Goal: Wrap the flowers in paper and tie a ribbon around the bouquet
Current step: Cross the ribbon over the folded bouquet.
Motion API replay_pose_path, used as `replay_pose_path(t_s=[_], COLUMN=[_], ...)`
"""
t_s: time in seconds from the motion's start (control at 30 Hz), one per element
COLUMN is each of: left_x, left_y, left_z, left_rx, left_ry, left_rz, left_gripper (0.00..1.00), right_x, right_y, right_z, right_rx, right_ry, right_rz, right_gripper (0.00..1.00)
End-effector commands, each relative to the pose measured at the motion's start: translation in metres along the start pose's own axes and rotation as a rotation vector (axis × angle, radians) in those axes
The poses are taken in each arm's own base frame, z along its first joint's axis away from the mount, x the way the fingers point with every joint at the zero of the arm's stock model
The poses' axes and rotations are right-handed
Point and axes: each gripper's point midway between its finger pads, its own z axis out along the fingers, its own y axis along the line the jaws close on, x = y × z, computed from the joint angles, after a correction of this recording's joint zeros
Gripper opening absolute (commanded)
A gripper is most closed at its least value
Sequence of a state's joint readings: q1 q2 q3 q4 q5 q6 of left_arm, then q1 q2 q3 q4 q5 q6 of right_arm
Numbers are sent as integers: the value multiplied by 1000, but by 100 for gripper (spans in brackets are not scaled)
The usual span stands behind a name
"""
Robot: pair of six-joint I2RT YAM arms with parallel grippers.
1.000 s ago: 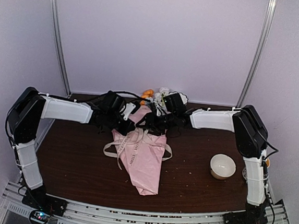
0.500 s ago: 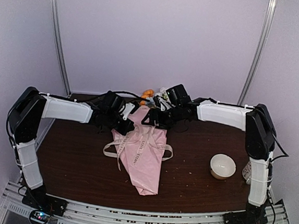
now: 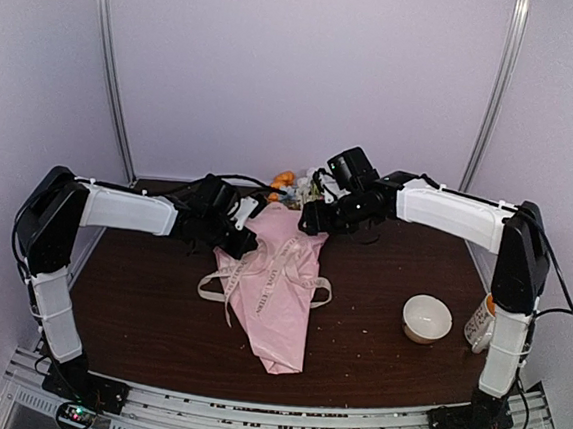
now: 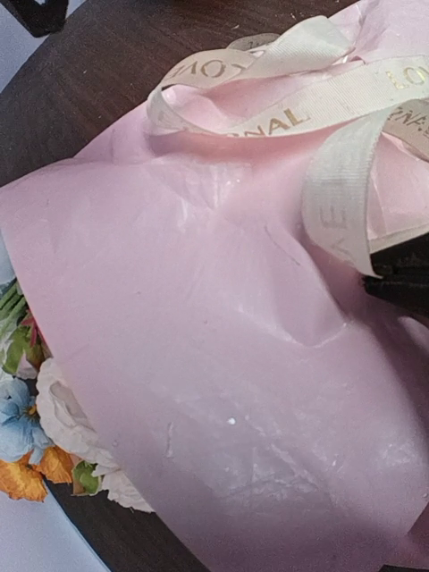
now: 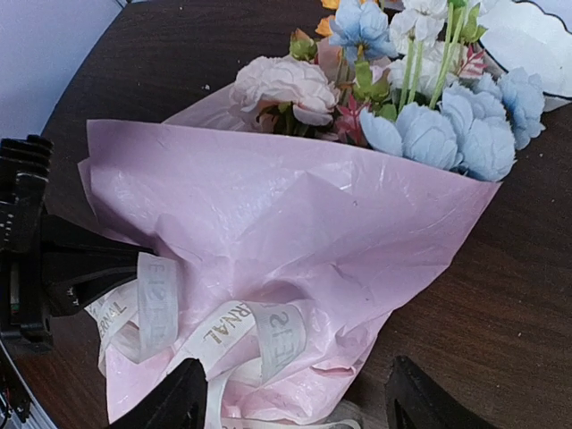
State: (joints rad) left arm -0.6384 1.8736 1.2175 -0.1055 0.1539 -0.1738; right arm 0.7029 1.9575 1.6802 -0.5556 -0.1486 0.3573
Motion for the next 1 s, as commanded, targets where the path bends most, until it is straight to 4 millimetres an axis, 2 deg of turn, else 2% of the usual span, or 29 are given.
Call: replay_pose_path(t_s=[0.0,0.07,0.2,0.3,0.37,0.47,0.63,0.77,0.87,0.97], left_x=[-4,-2,1,1,0,0,2,3,2,2], left_y=[4,4,4,5,5,4,4,6,5,5], left_z=[3,3,3,3,3,3,1,1,1,1], left_rx=[3,6,4,3,2,5,4,1,3,3], left_ry=[-16,-12,-6,-8,-11,-9,-6,-8,-11,-8], left_rz=[-11,-13,-13,-15,-17,-15,-12,-14,-15,-14], left_gripper=[0,0,0,0,0,0,0,0,0,0], right_x=[0,4,14,22,29,35,21,19,23,27], right_y=[0,12,38,47,44,26,7,-6,-7,1], right_z=[-8,-2,9,17,26,37,31,28,37,48], right_rx=[20,-55,-202,-216,-185,-83,63,142,133,83], right_ry=[-29,-10,49,65,93,126,78,74,99,137], right_rz=[-42,-35,34,62,80,84,-26,-73,-84,-85], right_gripper=[68,62,42,41,41,45,47,46,43,34])
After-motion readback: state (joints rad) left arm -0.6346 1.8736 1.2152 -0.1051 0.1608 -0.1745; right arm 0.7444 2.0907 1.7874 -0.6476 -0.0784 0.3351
